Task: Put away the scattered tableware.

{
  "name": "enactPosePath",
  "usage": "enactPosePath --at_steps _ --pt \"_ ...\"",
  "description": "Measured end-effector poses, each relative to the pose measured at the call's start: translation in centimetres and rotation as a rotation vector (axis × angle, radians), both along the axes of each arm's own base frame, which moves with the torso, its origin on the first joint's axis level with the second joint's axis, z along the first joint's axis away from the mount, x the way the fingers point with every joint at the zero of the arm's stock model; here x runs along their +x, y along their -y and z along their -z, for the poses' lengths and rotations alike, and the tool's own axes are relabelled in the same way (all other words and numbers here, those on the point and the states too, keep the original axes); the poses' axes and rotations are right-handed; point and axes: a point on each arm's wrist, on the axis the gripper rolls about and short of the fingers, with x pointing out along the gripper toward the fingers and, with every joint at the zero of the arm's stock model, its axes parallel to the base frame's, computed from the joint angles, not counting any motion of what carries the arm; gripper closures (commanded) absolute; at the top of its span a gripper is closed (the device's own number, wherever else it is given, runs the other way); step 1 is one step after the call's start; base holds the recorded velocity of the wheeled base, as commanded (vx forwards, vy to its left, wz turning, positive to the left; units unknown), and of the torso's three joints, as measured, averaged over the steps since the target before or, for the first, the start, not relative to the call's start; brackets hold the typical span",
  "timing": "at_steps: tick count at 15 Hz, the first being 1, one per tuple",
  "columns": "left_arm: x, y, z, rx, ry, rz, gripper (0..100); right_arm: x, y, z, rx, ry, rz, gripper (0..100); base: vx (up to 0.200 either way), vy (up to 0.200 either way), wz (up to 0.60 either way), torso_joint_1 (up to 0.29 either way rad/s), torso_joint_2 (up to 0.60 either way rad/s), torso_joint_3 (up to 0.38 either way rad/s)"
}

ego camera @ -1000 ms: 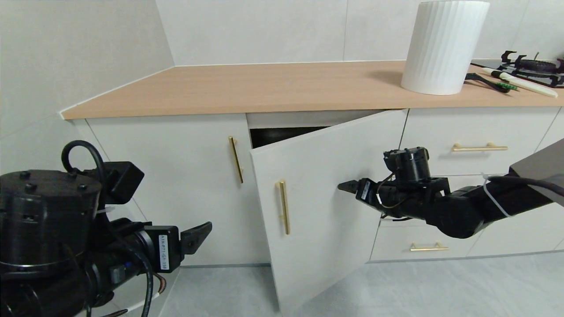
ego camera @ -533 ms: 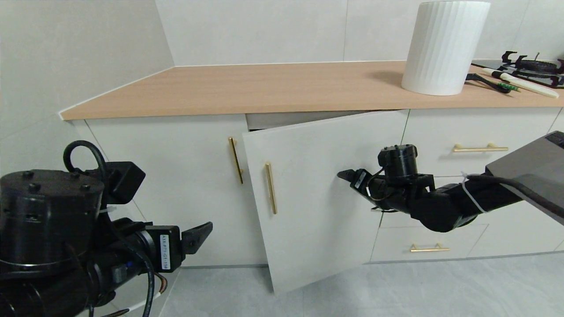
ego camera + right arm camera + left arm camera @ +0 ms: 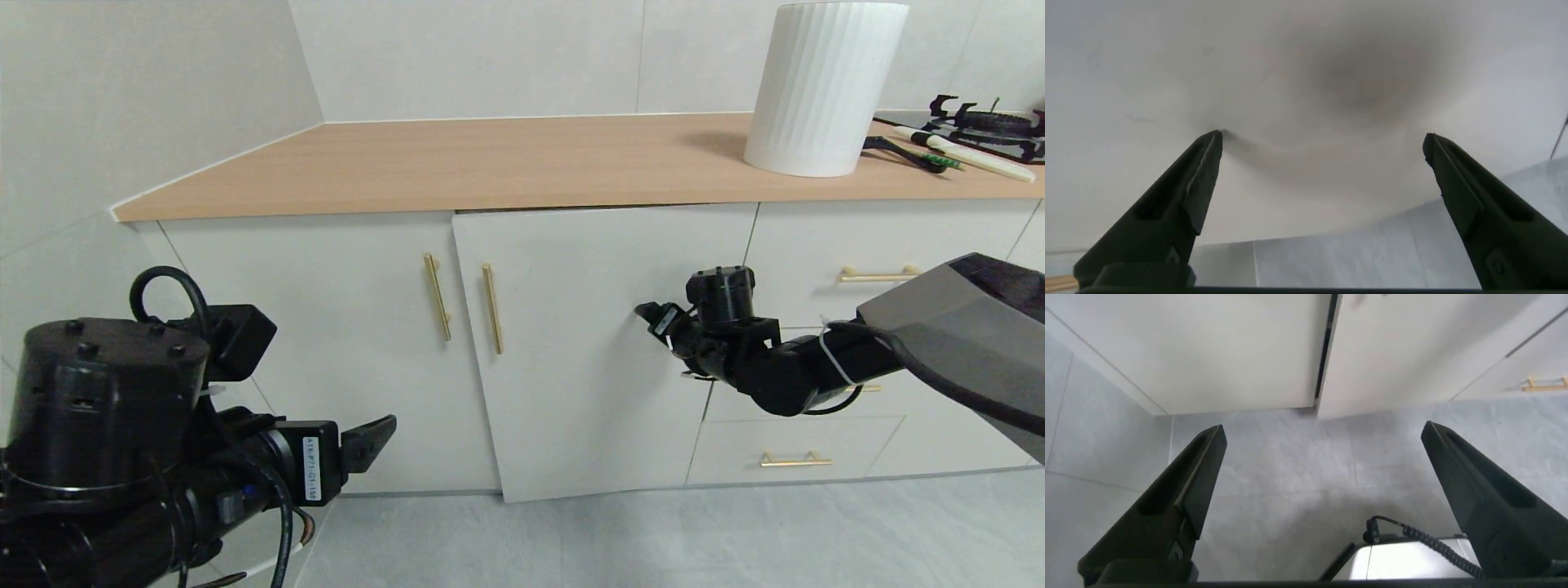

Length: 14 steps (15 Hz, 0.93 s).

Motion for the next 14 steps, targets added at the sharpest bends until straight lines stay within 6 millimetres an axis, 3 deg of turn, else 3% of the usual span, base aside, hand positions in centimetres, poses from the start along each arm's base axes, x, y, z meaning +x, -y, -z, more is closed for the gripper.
enactPosePath --at_steps 10,14 --pt "0.2 0.1 0.2 0.003 -0.008 -0.004 0 1.3 0.4 -0.1 0.007 0.022 0.08 0 0.0 0.0 0.0 0.0 0.0 0.0" --pt "0.1 -0.3 -0.1 -0.005 0.005 -0.016 0 -0.9 0.4 -1.6 0.006 0.024 0.04 0 0.0 0.0 0.0 0.0 0.0 0.0"
